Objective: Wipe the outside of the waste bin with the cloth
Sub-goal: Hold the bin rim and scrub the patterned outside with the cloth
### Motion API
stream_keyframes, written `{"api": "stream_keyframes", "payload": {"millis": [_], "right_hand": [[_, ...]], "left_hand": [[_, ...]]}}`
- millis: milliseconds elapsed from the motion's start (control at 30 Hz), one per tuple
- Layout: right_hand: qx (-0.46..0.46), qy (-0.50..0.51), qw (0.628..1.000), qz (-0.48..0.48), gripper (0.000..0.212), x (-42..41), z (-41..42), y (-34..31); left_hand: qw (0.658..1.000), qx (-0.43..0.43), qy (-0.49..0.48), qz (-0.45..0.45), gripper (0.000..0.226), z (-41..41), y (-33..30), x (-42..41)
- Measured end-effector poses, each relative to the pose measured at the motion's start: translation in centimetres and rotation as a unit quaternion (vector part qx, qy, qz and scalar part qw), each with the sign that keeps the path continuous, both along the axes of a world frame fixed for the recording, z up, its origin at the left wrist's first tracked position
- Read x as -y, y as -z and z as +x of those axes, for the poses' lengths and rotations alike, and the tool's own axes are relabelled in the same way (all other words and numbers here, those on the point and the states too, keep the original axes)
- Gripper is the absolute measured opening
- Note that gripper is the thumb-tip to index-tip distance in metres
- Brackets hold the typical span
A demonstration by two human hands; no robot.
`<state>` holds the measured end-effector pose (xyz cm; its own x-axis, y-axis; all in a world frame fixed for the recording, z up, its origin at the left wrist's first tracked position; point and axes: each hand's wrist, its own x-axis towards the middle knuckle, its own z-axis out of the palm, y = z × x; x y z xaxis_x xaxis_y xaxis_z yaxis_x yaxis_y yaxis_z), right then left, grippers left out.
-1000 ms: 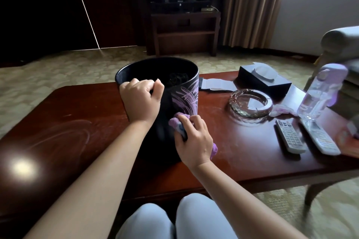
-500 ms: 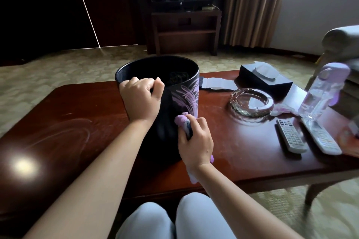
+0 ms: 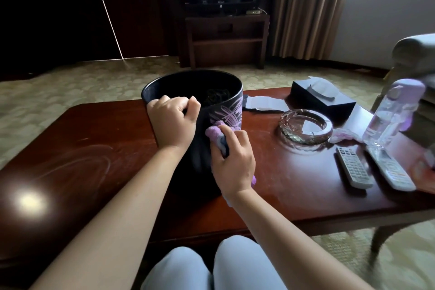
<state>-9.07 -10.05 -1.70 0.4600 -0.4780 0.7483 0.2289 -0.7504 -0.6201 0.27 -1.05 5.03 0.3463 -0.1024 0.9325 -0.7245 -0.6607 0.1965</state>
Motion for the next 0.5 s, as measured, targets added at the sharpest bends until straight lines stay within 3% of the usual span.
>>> {"api": "stream_keyframes", "payload": {"millis": [500], "right_hand": [[0.015,-0.043,0.999,-0.012,0.032,-1.1,-0.2,0.5]], "left_hand": [[0.999,-0.036,0.018,-0.028,0.044,-0.8,-0.2,0.1]]}}
